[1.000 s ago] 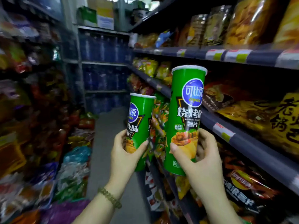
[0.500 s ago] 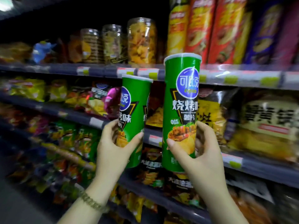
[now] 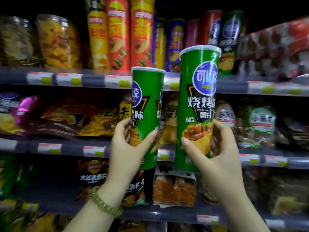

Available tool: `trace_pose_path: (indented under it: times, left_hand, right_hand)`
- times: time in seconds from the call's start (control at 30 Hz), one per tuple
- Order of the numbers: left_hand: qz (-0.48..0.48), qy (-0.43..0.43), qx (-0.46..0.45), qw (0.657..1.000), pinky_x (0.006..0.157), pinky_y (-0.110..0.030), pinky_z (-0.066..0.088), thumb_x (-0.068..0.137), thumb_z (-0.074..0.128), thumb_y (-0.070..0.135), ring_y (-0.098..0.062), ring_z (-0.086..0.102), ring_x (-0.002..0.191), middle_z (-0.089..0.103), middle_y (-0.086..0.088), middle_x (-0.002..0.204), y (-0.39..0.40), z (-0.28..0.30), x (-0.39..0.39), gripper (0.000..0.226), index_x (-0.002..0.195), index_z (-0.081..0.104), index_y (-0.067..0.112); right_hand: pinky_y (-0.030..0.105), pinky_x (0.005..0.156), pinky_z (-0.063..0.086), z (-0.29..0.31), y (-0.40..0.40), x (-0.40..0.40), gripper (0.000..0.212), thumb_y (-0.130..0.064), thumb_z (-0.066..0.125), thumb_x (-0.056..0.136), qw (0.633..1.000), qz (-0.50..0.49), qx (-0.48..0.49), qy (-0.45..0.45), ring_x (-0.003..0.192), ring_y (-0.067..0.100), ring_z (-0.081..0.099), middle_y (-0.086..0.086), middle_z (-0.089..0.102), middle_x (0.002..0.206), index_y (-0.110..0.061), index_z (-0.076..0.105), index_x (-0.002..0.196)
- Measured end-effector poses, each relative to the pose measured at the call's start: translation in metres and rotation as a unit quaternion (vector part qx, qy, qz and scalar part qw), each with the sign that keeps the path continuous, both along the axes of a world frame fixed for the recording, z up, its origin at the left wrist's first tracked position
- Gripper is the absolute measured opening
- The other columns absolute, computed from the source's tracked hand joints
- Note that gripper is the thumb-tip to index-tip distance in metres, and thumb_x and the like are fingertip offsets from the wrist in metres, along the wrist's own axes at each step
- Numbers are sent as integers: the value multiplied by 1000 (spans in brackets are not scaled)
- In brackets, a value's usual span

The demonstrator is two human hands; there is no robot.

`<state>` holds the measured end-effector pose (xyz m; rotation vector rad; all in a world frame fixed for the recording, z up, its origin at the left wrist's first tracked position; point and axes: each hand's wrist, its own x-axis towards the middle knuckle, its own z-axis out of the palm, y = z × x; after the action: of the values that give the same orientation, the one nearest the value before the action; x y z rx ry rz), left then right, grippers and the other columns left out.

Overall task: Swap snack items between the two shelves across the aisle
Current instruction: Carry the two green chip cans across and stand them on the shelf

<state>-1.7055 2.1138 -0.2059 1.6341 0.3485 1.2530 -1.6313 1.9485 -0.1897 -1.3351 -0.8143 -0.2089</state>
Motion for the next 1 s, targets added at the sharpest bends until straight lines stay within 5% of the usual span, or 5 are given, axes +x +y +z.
trace_pose_path:
  times: [0.27, 0.47, 0.67, 0.77, 1.0]
  left_hand:
    - [-34, 0, 7, 999, 95, -32, 54, 51, 76, 68, -1, 63, 104, 63, 15, 112, -36, 34, 43, 73, 111, 51, 35]
    - [-59, -36, 22, 997, 97, -38, 53, 59, 80, 57, -12, 64, 107, 65, 4, 116, -15, 108, 72, 76, 119, 53, 20]
    - [-35, -76, 67, 994, 93, -38, 55, 58, 82, 55, -15, 64, 104, 64, 0, 114, 15, 194, 104, 73, 114, 50, 22]
    - [-6, -76, 96, 992, 88, -26, 52, 69, 82, 46, -12, 59, 104, 57, 4, 114, 27, 211, 118, 65, 117, 45, 22]
    - [62, -44, 179, 981, 60, 7, 35, 74, 83, 32, 5, 48, 82, 47, 11, 100, 47, 207, 144, 69, 123, 40, 10]
  right_hand:
    - [11, 73, 53, 24, -37, 33, 70, -42, 76, 60, 998, -54, -14, -11, 94, -6, 65, -12, 65, 108, -24, 49, 122]
    - [25, 84, 58, 81, -15, 72, 59, -36, 81, 73, 995, -80, -14, -50, 95, 0, 67, -9, 66, 112, -21, 53, 122]
    - [38, 92, 56, 163, 34, 121, 78, -51, 80, 62, 993, -93, 2, -78, 99, 13, 69, 3, 70, 112, -9, 56, 124]
    - [36, 95, 54, 179, 58, 139, 90, -52, 82, 57, 992, -94, -9, -82, 105, 17, 65, 5, 65, 118, -9, 50, 130]
    - [30, 98, 46, 179, 92, 161, 80, -38, 81, 73, 986, -129, -47, -93, 112, 16, 54, 2, 54, 120, -8, 42, 135]
